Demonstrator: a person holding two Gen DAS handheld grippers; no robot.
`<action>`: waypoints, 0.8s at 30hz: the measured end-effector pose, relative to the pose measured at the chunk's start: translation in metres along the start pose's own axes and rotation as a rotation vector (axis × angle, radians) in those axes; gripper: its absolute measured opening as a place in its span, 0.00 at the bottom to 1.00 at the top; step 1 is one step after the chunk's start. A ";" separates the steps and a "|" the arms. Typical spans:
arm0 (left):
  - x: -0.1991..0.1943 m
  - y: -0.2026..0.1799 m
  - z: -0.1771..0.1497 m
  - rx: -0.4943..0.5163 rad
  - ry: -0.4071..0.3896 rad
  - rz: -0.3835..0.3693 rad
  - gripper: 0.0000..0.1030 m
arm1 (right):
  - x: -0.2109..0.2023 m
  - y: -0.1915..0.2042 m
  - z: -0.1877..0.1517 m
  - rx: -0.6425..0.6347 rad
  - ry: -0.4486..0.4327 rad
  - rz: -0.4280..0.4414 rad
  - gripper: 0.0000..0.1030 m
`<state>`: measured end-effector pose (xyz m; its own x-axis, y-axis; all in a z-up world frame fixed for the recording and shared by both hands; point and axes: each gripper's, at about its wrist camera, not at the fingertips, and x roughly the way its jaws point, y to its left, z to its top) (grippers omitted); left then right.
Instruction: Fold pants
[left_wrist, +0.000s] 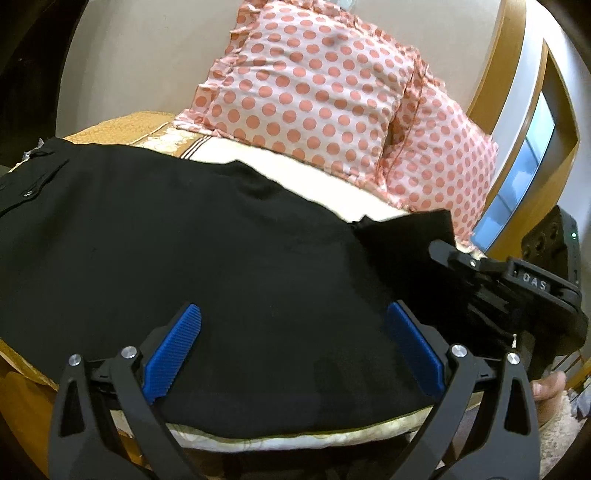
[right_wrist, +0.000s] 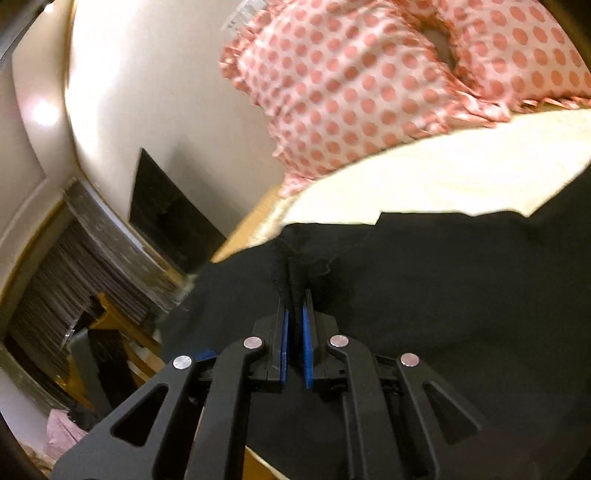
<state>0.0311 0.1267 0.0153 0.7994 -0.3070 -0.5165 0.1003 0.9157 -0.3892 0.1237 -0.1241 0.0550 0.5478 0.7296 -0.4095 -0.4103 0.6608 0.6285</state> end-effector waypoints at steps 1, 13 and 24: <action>-0.005 0.001 0.001 -0.006 -0.016 -0.003 0.98 | 0.015 0.010 -0.001 -0.032 0.031 0.005 0.06; -0.066 0.051 0.021 -0.115 -0.192 0.208 0.98 | 0.048 0.043 -0.044 -0.280 0.117 -0.092 0.06; -0.082 0.076 0.027 -0.153 -0.235 0.319 0.98 | 0.041 0.072 -0.071 -0.514 0.177 -0.056 0.49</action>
<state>-0.0106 0.2283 0.0489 0.8909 0.0693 -0.4488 -0.2493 0.9007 -0.3558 0.0646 -0.0345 0.0366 0.4664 0.6798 -0.5660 -0.7118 0.6683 0.2162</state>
